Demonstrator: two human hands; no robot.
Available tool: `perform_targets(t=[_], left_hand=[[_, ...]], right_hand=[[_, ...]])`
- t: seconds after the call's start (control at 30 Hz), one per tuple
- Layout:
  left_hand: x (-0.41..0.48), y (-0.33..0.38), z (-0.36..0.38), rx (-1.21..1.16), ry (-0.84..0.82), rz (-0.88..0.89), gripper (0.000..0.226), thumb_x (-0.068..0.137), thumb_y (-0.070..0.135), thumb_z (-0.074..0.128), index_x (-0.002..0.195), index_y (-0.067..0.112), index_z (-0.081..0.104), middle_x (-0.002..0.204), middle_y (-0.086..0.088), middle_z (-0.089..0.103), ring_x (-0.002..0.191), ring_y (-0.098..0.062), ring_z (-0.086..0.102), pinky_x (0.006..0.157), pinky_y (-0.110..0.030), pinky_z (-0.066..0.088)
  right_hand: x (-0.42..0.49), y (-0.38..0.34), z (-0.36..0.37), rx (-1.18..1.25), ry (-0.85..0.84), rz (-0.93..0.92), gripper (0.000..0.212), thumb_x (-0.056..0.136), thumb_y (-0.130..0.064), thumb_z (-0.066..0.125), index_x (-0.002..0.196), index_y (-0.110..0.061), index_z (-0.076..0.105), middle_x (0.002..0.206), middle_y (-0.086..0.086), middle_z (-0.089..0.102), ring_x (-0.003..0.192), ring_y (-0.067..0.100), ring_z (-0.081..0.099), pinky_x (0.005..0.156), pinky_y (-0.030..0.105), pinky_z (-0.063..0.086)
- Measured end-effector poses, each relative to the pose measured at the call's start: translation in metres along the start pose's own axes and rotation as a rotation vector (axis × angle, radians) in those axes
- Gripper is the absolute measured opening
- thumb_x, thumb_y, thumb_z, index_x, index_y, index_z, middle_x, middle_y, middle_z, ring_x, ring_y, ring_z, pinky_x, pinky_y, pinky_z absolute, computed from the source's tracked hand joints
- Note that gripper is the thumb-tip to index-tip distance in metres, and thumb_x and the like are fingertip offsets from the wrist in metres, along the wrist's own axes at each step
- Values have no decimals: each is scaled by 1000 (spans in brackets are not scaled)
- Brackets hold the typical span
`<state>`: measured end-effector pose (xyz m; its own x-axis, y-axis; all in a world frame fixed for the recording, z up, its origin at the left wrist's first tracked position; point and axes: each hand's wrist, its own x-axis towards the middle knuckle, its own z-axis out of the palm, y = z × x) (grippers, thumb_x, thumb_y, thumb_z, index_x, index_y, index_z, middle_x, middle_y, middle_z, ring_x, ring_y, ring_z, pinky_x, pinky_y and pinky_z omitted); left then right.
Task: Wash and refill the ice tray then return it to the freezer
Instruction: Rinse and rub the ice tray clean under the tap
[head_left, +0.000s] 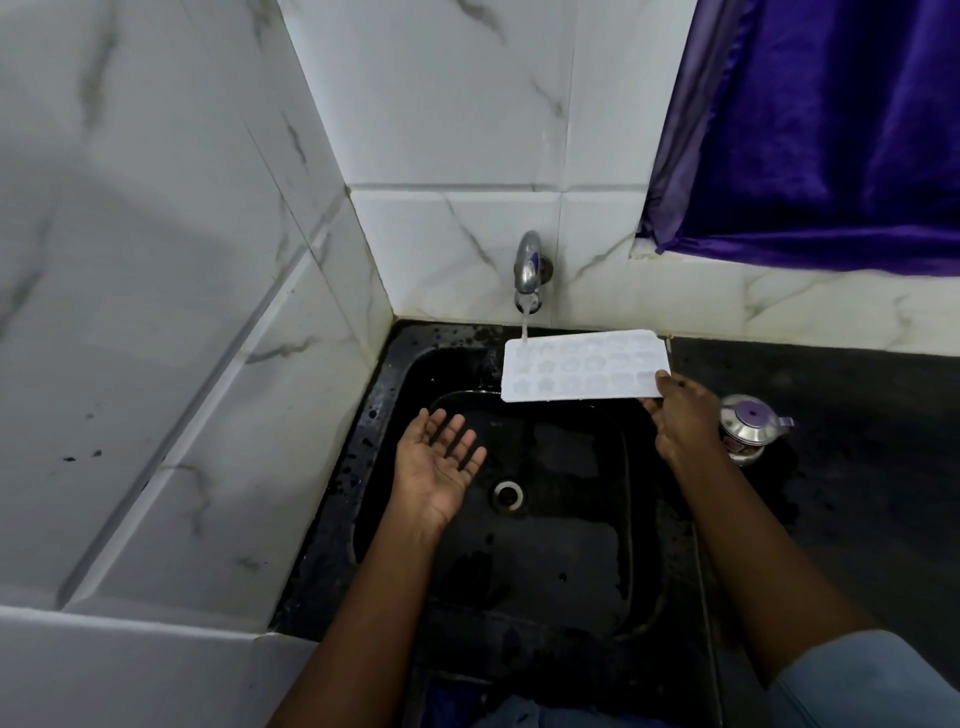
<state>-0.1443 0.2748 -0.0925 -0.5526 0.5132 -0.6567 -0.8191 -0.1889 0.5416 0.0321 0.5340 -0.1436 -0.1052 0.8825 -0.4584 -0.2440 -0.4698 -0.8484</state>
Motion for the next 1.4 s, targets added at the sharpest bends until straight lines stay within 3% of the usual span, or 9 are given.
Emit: perform_targets(t=[0.13,0.3,0.47,0.63,0.93,1.07,1.17,1.27,1.4], left_hand=[[-2,-3,0,14,3,0,36,105,43,56,130,18,64,141,-11,64,132,-32,57,117,-53,42],[-6,-5,1,56,54,15,35,105,43,56,128,18,65,144,-11,59,140,-33,49,118,-52,38],[-9,-4,-6,71,100,27,33,104,46,56,123,20,66,146,-10,56,144,-33,46,118,-52,37],[-10,-3,-16,29,115,24,36,106,46,53,128,19,64,150,-11,53,146,-34,43,116,-52,36],[-12,6,-24,-52,128,46,44,106,50,49,138,20,58,157,-11,49,146,-34,44,119,-54,34],[-11,15,-29,-71,144,79,58,107,54,46,154,20,48,162,-11,43,152,-34,37,121,-55,30],[-9,22,-31,-61,162,108,61,106,56,45,156,22,46,161,-9,45,152,-33,37,122,-55,28],[-6,29,-31,-4,157,127,59,105,58,43,152,24,52,155,-6,54,144,-30,46,115,-51,31],[-4,30,-24,83,144,124,56,106,59,43,147,21,56,143,-6,63,130,-28,59,93,-42,45]], right_hand=[[-11,6,-8,-6,-11,9,13,102,-7,63,115,-3,65,109,15,71,81,19,70,70,30,61],[-29,15,-4,-27,-39,42,7,103,-4,60,100,-7,65,98,8,71,84,16,70,70,29,60],[-40,25,10,-37,-80,65,7,103,-5,62,108,-5,66,103,10,72,90,19,71,79,35,60],[-53,23,37,-25,-127,73,5,102,-3,62,104,-5,66,100,10,73,89,19,71,83,38,59],[-76,15,93,-4,-214,94,12,103,-2,61,92,-8,65,92,8,72,82,17,70,73,32,60],[-81,20,95,-35,-252,105,4,102,-4,63,101,-4,67,97,10,74,84,17,73,70,31,61],[-84,22,91,-55,-275,115,11,102,-3,63,111,1,66,100,12,74,86,18,73,64,28,60],[-84,18,83,-110,-282,108,13,101,-4,63,113,3,66,104,14,75,89,20,74,68,30,61],[-79,14,68,-186,-254,103,11,101,-5,65,110,2,67,109,16,74,96,24,73,72,34,61]])
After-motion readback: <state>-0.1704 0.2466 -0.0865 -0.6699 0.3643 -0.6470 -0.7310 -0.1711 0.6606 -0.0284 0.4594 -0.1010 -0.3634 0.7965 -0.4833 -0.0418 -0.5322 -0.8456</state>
